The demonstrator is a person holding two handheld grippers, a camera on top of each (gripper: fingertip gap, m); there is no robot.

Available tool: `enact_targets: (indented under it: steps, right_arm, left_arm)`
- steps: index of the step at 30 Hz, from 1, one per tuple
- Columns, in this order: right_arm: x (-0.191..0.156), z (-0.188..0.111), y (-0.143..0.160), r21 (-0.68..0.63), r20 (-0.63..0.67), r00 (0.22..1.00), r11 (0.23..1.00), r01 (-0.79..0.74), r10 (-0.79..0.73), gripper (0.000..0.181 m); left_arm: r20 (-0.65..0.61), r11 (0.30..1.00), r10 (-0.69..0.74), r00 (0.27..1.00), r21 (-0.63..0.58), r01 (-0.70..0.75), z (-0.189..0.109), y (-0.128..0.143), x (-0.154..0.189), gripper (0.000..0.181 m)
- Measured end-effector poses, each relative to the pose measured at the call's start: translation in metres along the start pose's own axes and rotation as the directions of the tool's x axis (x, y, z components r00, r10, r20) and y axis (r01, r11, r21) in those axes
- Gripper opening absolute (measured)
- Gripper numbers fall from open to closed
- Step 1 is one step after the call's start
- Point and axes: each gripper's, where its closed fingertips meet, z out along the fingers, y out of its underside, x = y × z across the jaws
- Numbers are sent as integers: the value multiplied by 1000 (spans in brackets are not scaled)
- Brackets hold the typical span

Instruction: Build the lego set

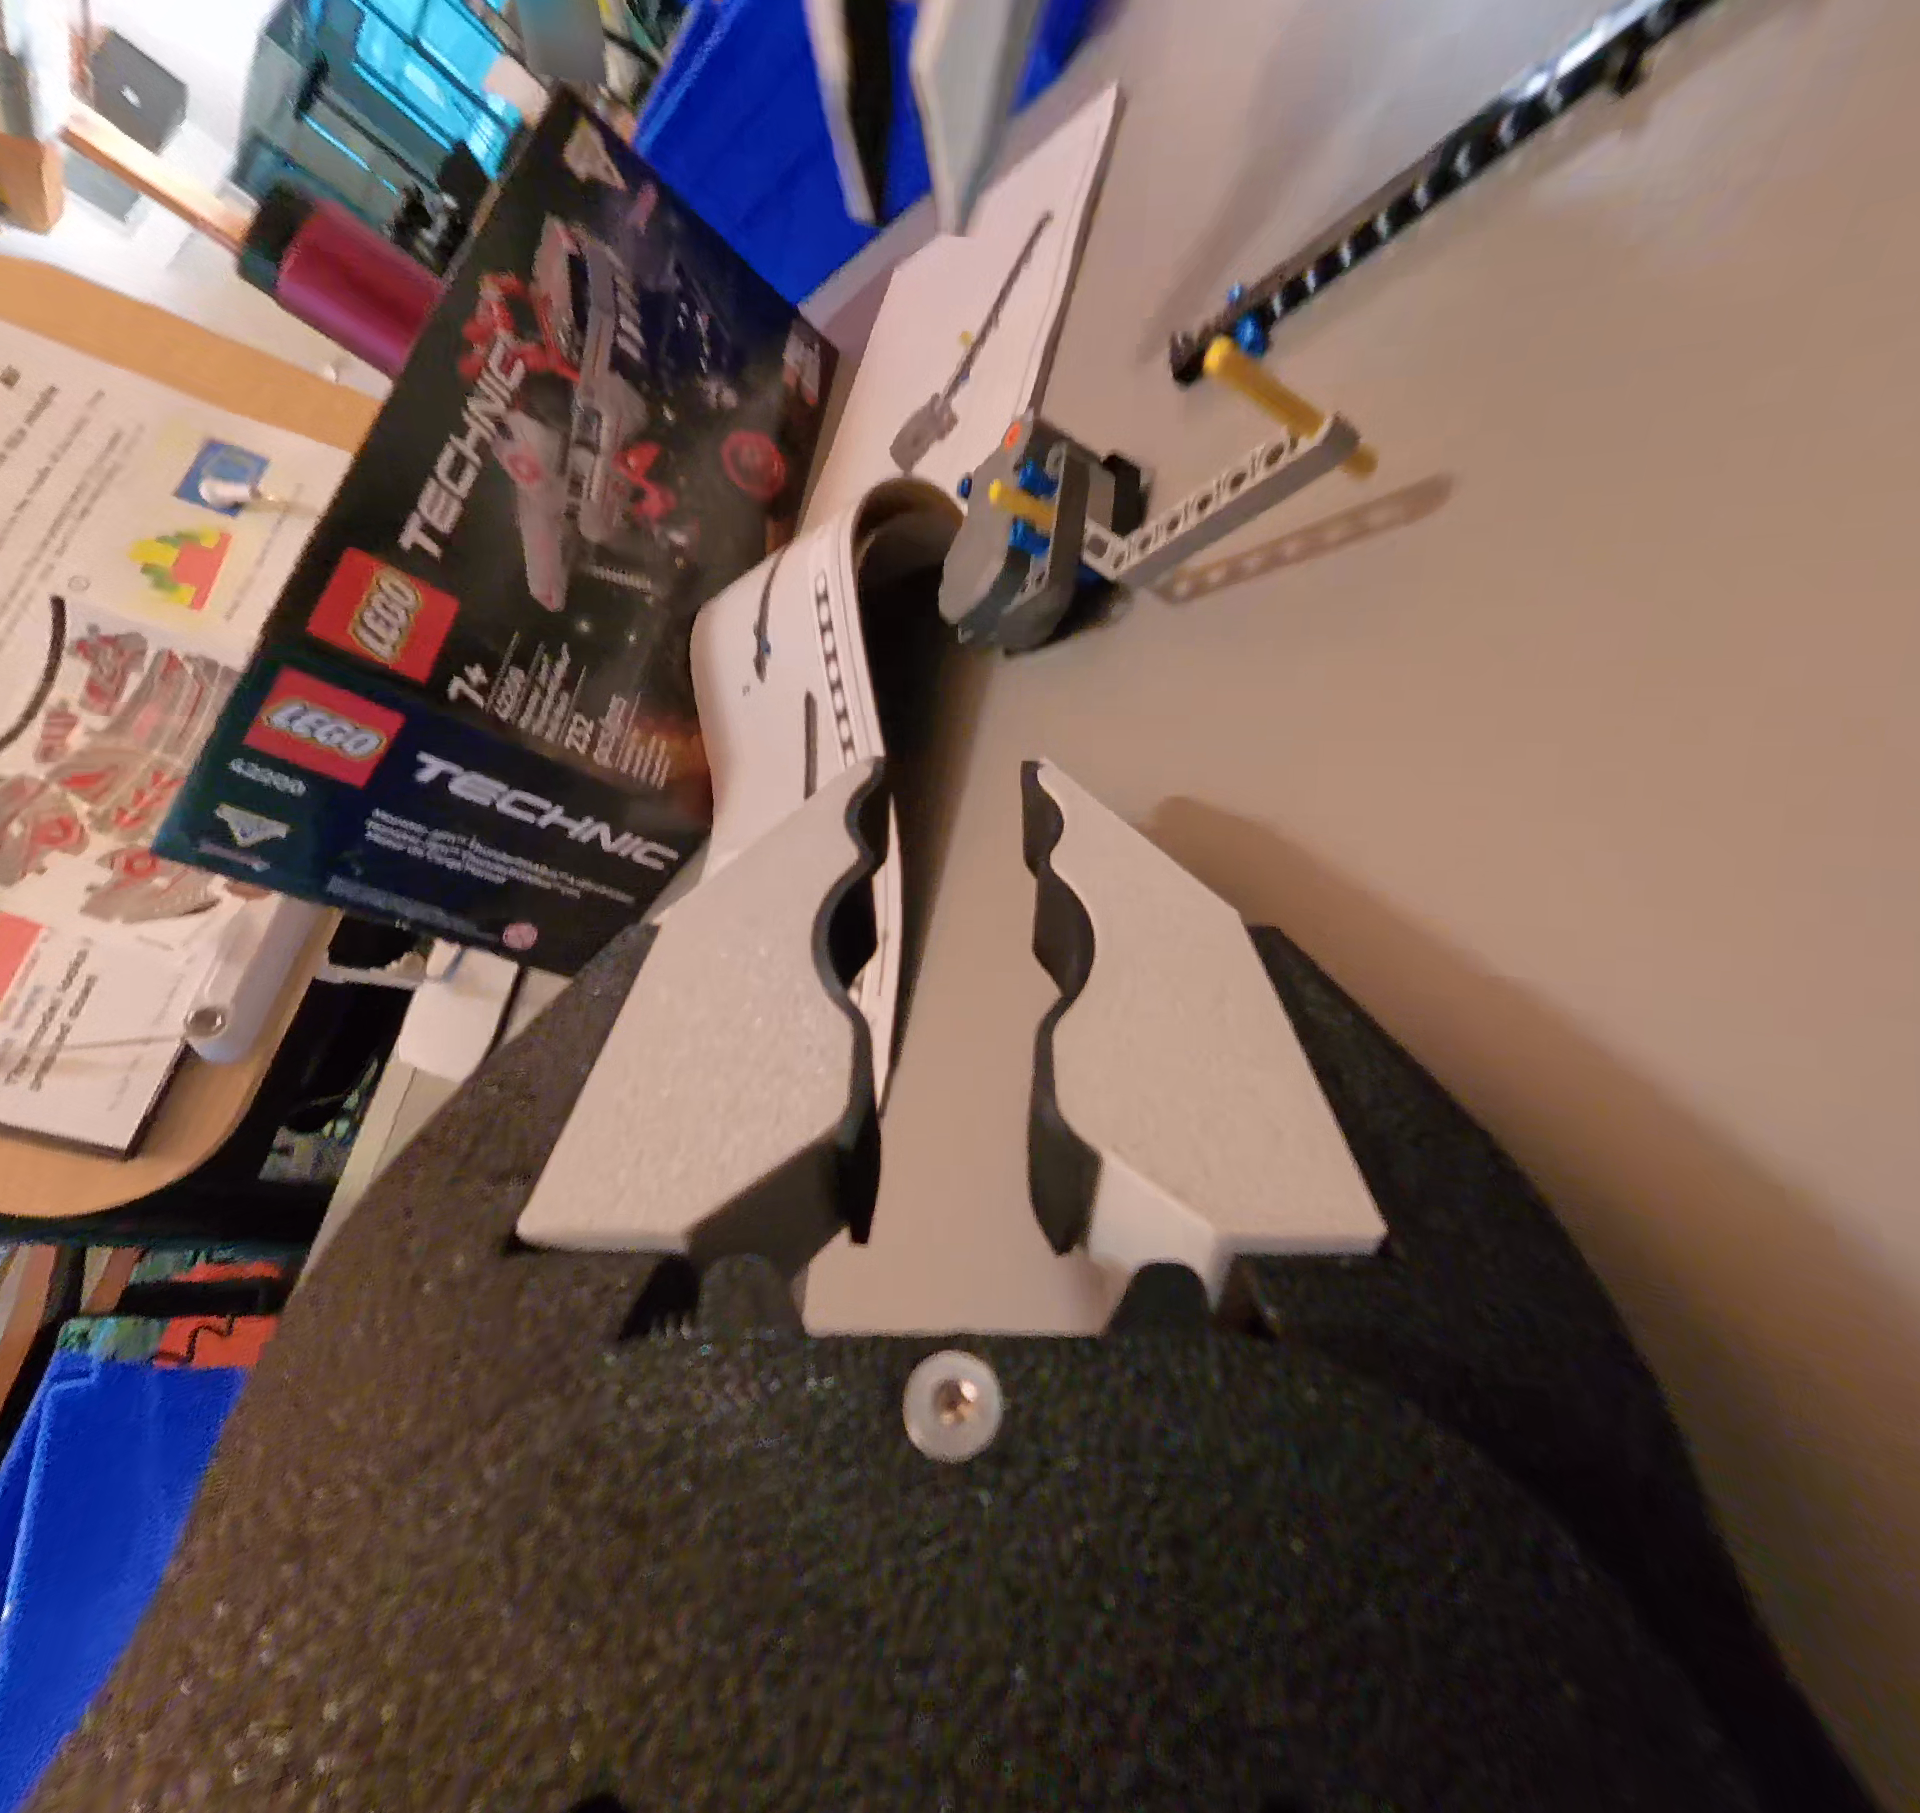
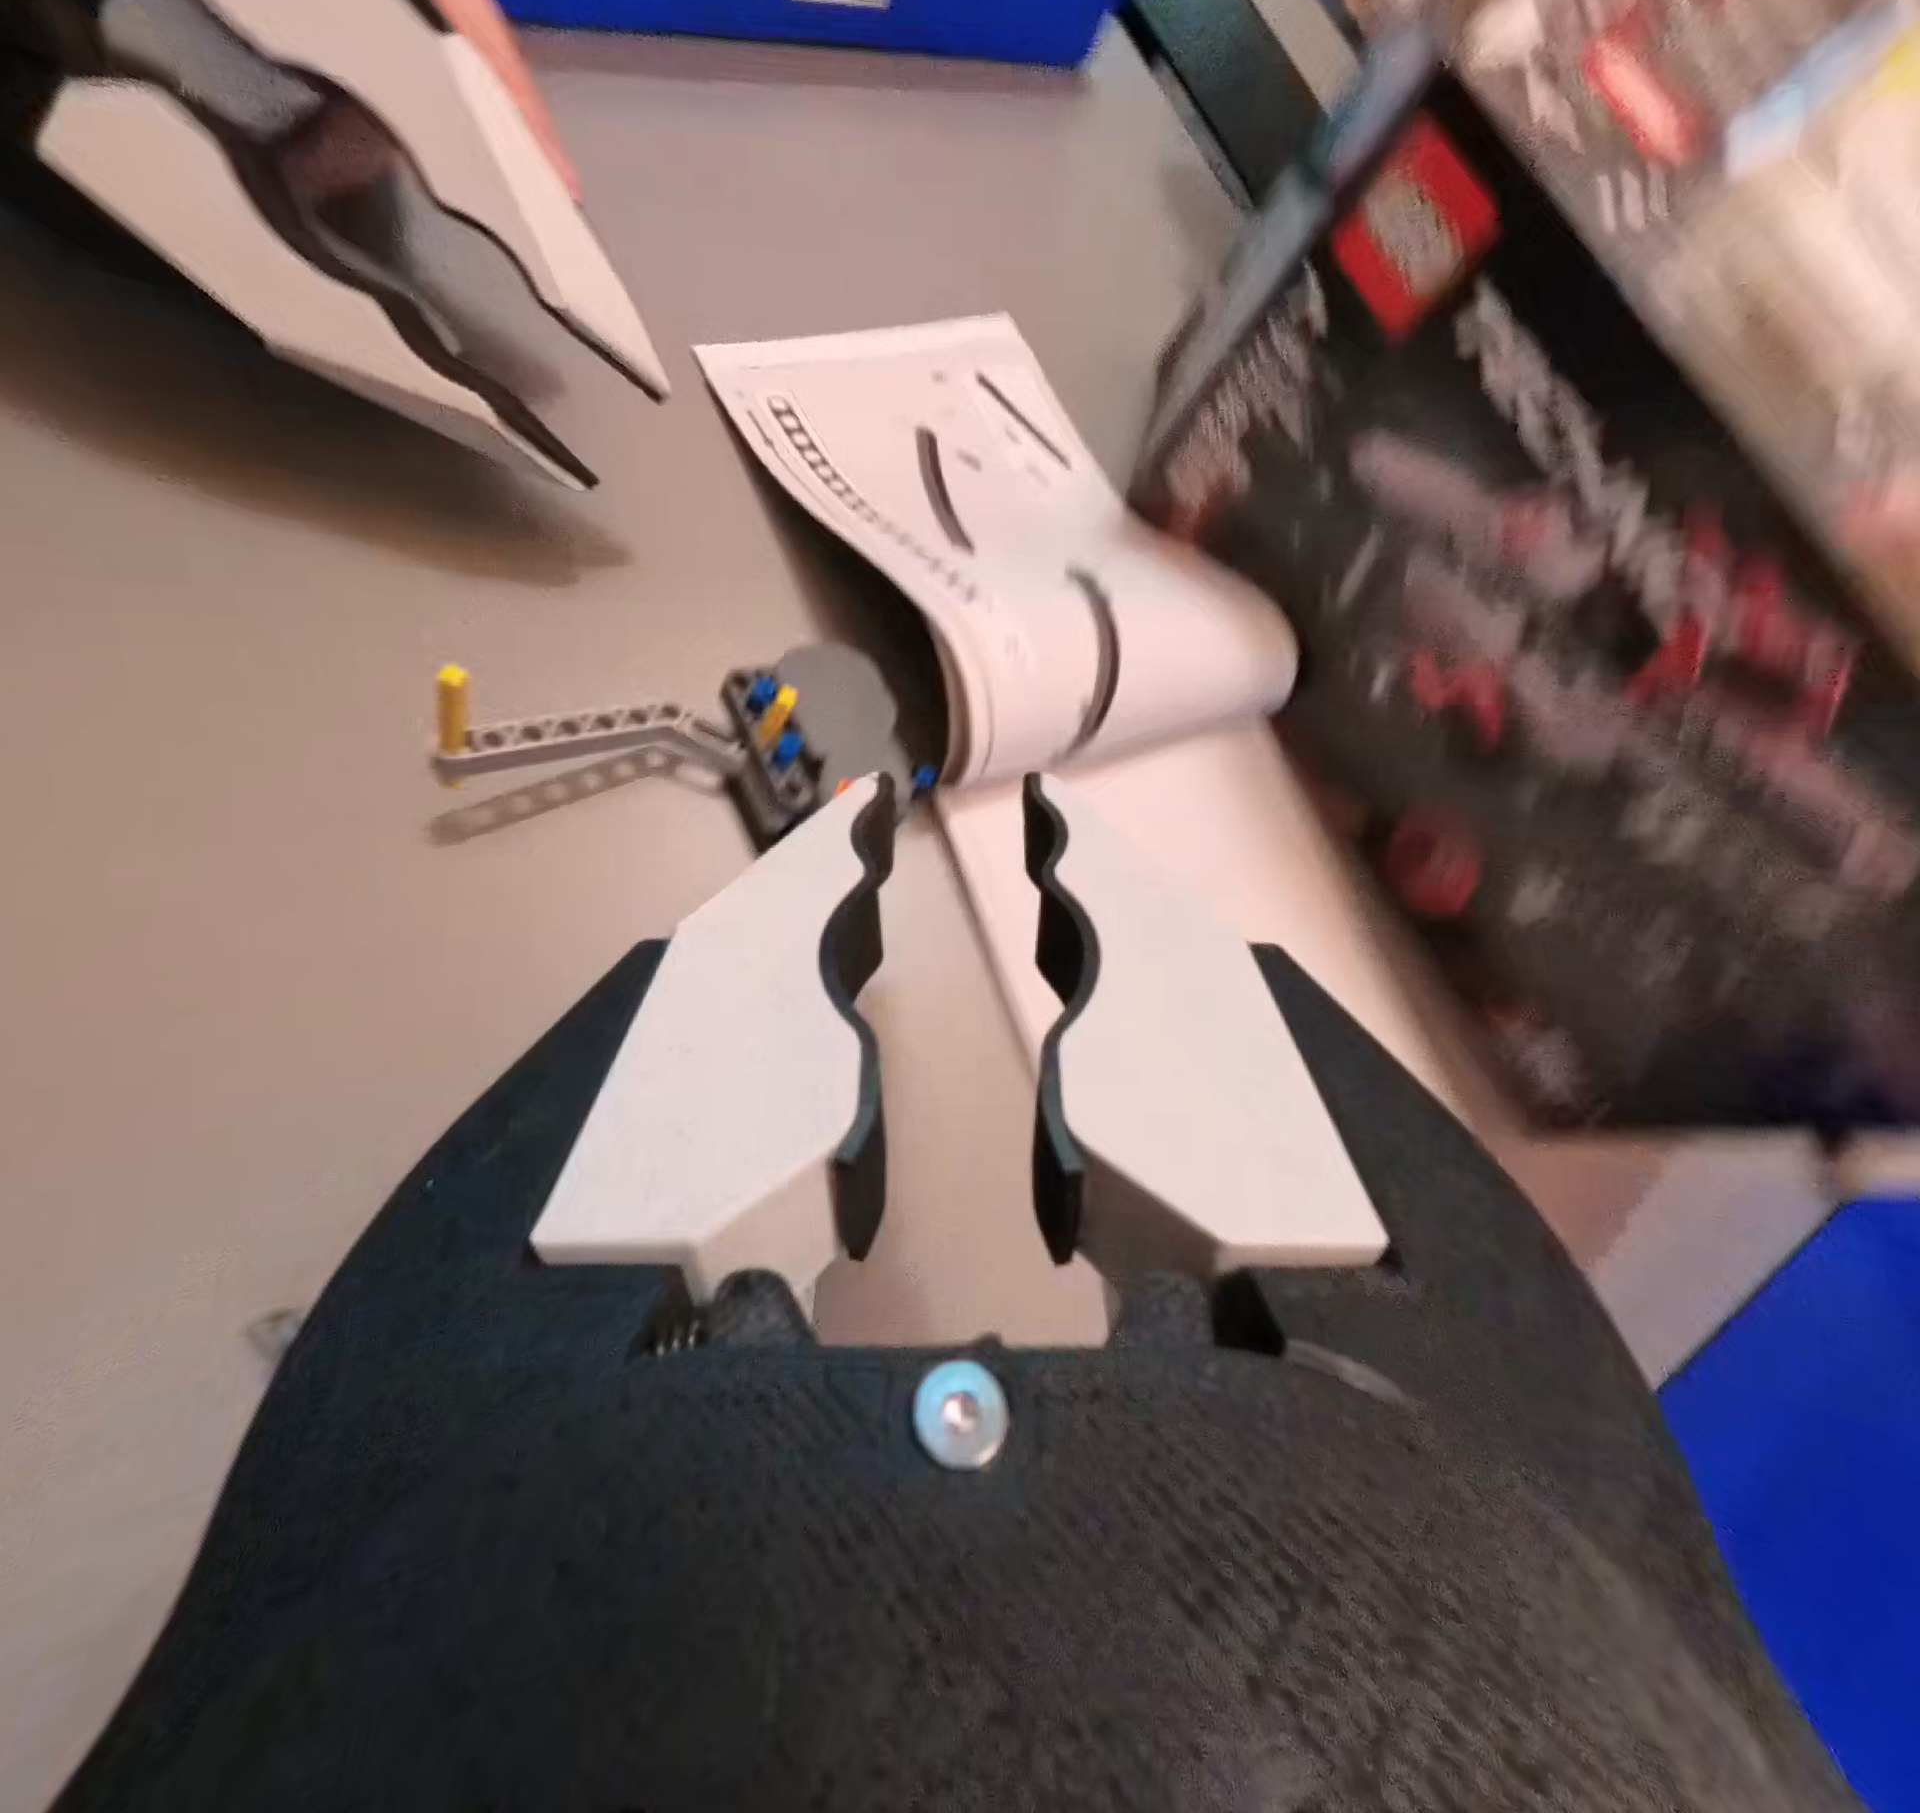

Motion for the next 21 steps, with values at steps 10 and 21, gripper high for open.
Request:
enact_targets:
  steps: [10, 21]
  right_arm:
    - [9, 69, 1, -294, 329, 900, 874, 387, -288, 41]
    - [14, 57, 1, -240, 338, 913, 917, 319, -228, 37]
  left_arm:
    - [-74, 996, -35, 997, -83, 29, -4, 25, 3, 21]
    - [-78, 996, -33, 996, -88, 26, -5, 27, 1, 21]
